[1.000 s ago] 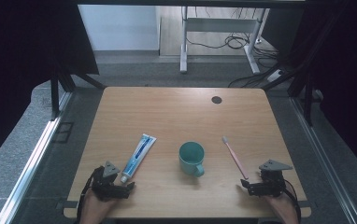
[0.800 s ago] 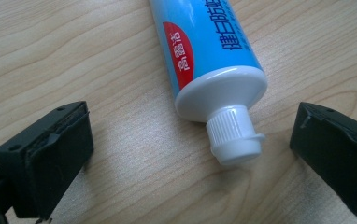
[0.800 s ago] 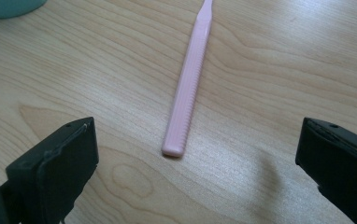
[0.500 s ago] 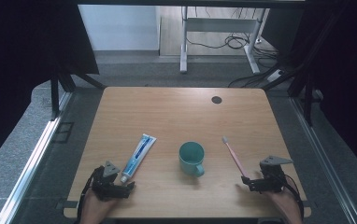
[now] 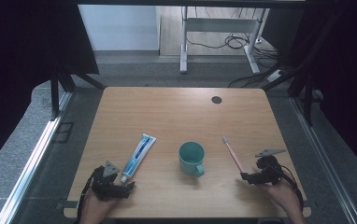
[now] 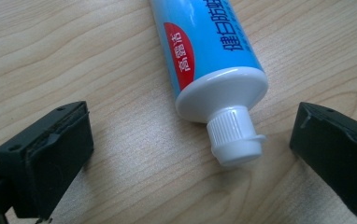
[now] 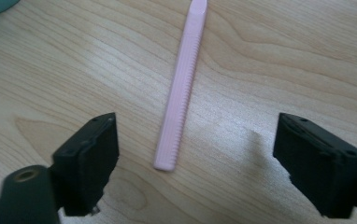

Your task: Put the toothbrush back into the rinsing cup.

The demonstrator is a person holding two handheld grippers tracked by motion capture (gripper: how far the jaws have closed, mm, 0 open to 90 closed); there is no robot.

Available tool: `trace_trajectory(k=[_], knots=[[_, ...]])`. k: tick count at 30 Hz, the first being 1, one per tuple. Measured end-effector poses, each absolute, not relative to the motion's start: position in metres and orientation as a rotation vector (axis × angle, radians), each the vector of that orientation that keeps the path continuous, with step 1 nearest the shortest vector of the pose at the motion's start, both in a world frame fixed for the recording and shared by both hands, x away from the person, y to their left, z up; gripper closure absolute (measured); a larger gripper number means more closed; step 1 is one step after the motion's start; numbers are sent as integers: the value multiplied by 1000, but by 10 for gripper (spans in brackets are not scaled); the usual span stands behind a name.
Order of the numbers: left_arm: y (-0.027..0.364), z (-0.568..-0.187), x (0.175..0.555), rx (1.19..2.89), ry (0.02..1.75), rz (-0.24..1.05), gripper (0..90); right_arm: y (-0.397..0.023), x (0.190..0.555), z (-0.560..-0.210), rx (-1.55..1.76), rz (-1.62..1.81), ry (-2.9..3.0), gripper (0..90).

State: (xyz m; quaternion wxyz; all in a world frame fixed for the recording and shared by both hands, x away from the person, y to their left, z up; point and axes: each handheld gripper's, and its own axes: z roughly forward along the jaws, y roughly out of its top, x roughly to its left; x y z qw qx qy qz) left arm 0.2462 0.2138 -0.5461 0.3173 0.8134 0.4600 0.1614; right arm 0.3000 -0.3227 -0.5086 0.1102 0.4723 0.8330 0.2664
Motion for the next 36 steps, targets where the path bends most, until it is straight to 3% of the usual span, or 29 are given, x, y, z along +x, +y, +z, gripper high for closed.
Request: trace_trajectory(k=[11,26,36], knots=[[214,-546,246,2141,1213,425,0,-311,319,-501,1375,670,2537,288],[214,-546,246,2140,1215,424,0,-295,348,-498,1419,462,2649,287],[214,-546,246,2140,1214,424,0,-281,364,-492,1389,355,2721,385]])
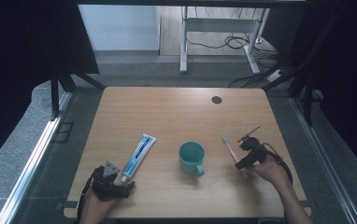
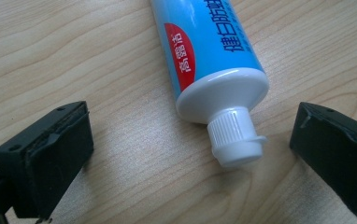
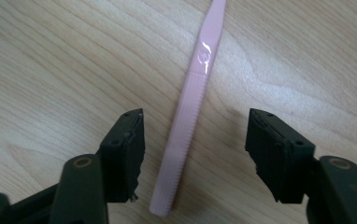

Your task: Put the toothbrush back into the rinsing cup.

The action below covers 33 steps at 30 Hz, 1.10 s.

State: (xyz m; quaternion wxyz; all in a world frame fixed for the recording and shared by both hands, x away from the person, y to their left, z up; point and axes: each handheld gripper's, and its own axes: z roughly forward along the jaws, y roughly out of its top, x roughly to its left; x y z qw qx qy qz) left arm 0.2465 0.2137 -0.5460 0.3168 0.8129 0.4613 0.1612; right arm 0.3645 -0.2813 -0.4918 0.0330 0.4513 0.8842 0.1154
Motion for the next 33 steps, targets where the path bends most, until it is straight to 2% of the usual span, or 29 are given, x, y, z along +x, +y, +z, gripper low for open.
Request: trace_trajectory(k=[21,33], knots=[[214,-546,246,2140,1215,424,0,-256,394,-492,1410,164,2800,648],[214,-546,246,2140,1215,424,0,-249,404,-496,1430,102,2798,694]])
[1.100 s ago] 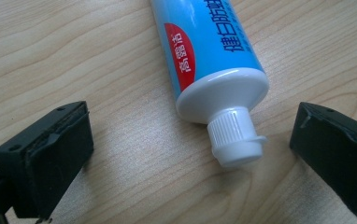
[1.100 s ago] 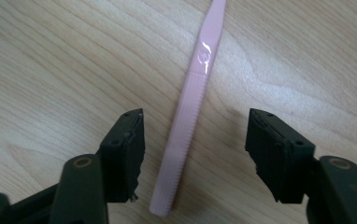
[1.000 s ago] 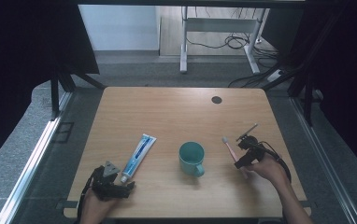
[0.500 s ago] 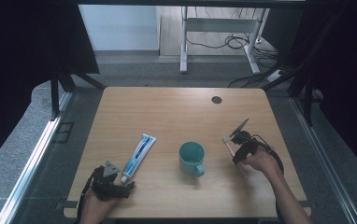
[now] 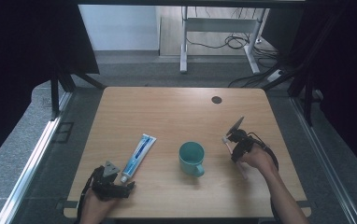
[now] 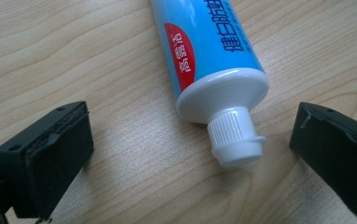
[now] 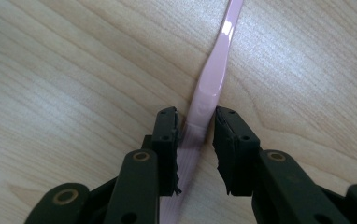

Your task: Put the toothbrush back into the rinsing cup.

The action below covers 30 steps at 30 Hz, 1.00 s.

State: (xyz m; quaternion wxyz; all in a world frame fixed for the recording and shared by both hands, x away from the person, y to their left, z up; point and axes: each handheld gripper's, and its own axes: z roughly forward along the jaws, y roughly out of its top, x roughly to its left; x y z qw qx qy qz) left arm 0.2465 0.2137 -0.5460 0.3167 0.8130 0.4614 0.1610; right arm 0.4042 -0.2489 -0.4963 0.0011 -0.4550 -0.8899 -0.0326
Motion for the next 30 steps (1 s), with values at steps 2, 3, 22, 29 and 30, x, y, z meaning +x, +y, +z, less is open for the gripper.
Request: trace_trajectory(k=[2,3,22,29,30], knots=[[214,-546,246,2140,1215,424,0,-247,406,-498,-1435,-82,-2793,701],[214,-546,246,2140,1215,424,0,-247,406,-498,-1435,-82,-2793,701],[214,-546,246,2140,1215,424,0,-253,410,-499,-1447,-96,-2764,783],[214,-546,246,2140,1215,424,0,-256,406,-490,-1436,-154,-2786,783],[214,-546,246,2140,1215,424,0,-255,406,-488,-1435,-158,-2790,783]])
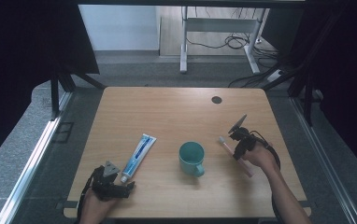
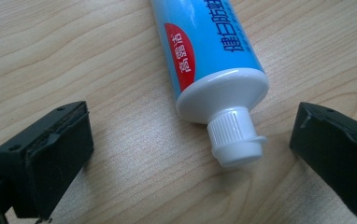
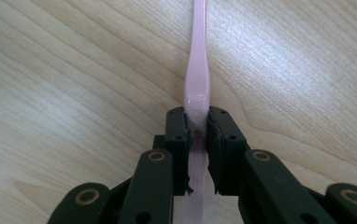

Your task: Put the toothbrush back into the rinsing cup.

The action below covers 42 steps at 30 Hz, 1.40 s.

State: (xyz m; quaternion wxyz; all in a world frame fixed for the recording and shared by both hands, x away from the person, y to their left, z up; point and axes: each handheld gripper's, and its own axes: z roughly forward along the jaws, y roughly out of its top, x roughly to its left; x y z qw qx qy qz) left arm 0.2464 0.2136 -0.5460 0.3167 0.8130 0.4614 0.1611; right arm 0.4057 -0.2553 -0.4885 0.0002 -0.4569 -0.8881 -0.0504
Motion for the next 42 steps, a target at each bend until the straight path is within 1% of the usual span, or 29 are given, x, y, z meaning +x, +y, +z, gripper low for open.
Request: trace_trajectory(k=[20,42], knots=[[214,-546,246,2140,1215,424,0,-262,389,-457,-1376,-325,-2855,783],[214,-546,246,2140,1215,424,0,-266,369,-432,-1331,-646,-2902,783]])
